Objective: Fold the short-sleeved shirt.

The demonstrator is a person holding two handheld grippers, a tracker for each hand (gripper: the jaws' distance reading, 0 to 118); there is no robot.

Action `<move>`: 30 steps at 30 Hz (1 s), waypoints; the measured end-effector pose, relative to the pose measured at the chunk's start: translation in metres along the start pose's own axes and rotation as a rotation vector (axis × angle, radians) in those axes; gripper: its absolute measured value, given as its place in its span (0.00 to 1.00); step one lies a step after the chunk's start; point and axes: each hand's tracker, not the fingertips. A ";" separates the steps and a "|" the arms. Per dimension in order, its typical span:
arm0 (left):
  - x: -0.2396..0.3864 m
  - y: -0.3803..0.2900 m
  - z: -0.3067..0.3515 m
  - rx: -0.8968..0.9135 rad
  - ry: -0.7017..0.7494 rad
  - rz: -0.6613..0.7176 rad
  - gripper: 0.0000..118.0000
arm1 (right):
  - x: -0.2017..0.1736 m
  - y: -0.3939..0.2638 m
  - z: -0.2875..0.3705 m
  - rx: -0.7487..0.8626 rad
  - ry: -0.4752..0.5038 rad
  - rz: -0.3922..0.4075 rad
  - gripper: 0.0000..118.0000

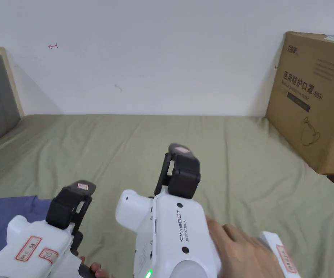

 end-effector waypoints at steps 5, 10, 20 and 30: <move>0.064 -0.005 0.004 0.085 0.024 -0.446 0.99 | 0.032 -0.003 -0.013 -0.066 -0.006 -0.368 1.00; 0.144 -0.054 0.019 0.262 0.016 -1.279 1.00 | 0.094 -0.051 -0.023 -0.167 0.049 -1.228 1.00; 0.133 -0.084 0.019 0.091 -0.049 -1.339 1.00 | 0.071 -0.091 -0.015 -0.292 -0.088 -1.217 1.00; 0.136 -0.079 0.026 0.163 0.016 -1.357 0.29 | 0.076 -0.079 -0.001 -0.233 -0.115 -1.159 0.35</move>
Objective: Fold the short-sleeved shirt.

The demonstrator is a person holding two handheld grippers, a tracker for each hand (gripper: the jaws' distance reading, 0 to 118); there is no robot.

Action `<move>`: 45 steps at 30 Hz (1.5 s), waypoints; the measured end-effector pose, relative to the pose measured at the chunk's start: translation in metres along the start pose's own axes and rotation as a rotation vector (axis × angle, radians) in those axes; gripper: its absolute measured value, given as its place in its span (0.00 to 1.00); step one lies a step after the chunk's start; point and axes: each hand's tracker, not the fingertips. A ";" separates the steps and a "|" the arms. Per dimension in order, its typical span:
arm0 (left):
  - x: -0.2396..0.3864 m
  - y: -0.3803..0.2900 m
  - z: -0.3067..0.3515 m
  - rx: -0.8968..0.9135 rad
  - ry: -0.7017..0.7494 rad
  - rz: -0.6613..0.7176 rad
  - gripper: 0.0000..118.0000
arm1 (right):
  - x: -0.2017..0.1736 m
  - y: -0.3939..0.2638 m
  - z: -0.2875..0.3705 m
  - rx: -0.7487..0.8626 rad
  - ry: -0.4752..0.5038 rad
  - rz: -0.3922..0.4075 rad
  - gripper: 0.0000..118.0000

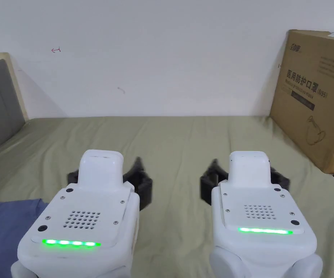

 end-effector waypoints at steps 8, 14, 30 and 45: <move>0.003 -0.006 -0.010 -0.076 -0.012 -0.011 0.00 | 0.014 0.000 -0.007 -0.023 -0.058 -0.014 0.01; -0.013 0.000 -0.010 -0.077 0.002 0.034 0.00 | 0.014 0.002 -0.010 -0.042 -0.011 -0.044 0.01; -0.144 0.002 0.056 -0.117 0.464 0.070 0.00 | -0.131 0.002 0.008 -0.097 0.526 0.024 0.01; -0.221 -0.110 -0.060 -0.571 0.391 0.272 0.00 | -0.142 -0.021 -0.012 -0.212 0.539 0.026 0.01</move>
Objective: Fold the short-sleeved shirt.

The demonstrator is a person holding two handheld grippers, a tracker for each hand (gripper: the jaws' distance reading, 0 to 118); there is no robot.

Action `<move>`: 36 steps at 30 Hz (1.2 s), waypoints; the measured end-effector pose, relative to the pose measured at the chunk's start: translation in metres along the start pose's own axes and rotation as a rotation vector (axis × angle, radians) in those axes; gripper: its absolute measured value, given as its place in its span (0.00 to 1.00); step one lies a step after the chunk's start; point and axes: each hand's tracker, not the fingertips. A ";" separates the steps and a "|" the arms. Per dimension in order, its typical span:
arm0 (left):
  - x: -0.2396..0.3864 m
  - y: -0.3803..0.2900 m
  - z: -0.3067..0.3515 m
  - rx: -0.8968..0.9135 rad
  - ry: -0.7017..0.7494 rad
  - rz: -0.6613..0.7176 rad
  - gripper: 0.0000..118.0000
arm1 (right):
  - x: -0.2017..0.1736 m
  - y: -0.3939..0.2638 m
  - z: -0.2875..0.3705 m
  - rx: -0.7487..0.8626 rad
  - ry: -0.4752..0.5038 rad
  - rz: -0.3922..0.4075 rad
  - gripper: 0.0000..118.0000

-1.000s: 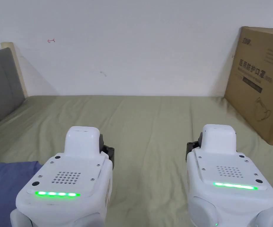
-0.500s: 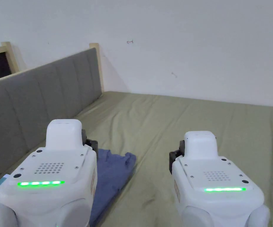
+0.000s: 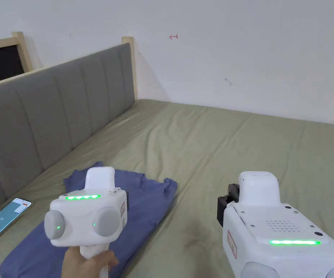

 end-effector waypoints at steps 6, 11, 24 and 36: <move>-0.014 -0.022 -0.100 -0.315 -0.018 0.103 0.00 | 0.007 -0.012 -0.022 -0.070 -0.019 -0.006 0.01; -0.007 -0.020 -0.119 -0.329 -0.043 0.108 0.17 | 0.015 -0.019 -0.035 -0.120 -0.030 -0.029 0.01; 0.023 -0.035 -0.177 -0.547 0.063 0.078 0.88 | 0.035 -0.038 -0.049 -0.230 -0.040 -0.068 0.01; -0.011 -0.017 -0.141 -0.473 0.028 0.169 0.09 | 0.051 -0.048 -0.053 -0.276 -0.064 -0.130 0.01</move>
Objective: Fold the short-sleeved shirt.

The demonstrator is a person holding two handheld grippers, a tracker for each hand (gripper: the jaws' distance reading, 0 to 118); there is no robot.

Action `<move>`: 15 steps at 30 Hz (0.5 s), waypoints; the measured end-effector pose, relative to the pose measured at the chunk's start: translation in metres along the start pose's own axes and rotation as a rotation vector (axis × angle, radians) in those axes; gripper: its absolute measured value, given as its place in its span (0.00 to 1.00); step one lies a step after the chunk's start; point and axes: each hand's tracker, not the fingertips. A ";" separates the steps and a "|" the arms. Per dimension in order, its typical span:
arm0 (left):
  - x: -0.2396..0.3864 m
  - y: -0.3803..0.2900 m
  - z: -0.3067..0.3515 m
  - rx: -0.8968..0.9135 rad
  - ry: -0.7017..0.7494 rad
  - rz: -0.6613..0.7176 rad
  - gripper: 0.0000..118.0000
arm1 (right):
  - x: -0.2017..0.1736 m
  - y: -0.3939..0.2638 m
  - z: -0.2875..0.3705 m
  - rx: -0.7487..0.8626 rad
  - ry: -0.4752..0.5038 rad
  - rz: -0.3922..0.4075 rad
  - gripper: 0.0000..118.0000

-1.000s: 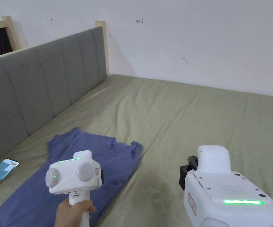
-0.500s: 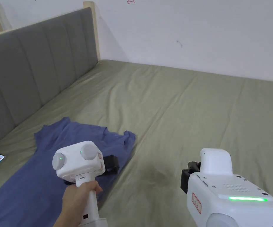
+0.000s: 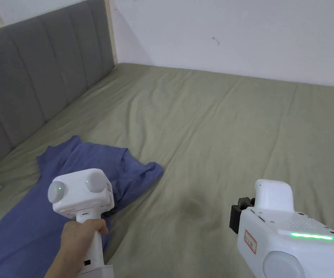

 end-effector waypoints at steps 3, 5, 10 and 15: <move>-0.004 0.008 0.017 0.009 -0.029 0.015 0.09 | 0.003 0.001 0.001 -0.005 0.008 -0.016 0.01; 0.002 0.014 0.032 0.028 -0.024 -0.008 0.09 | 0.004 0.005 0.004 0.004 0.003 -0.019 0.01; 0.043 0.033 0.074 0.109 -0.083 -0.092 0.09 | 0.019 0.016 0.019 0.046 -0.014 -0.047 0.01; 0.131 0.033 0.118 0.168 -0.233 -0.243 0.09 | 0.052 0.026 0.044 0.105 -0.084 -0.088 0.01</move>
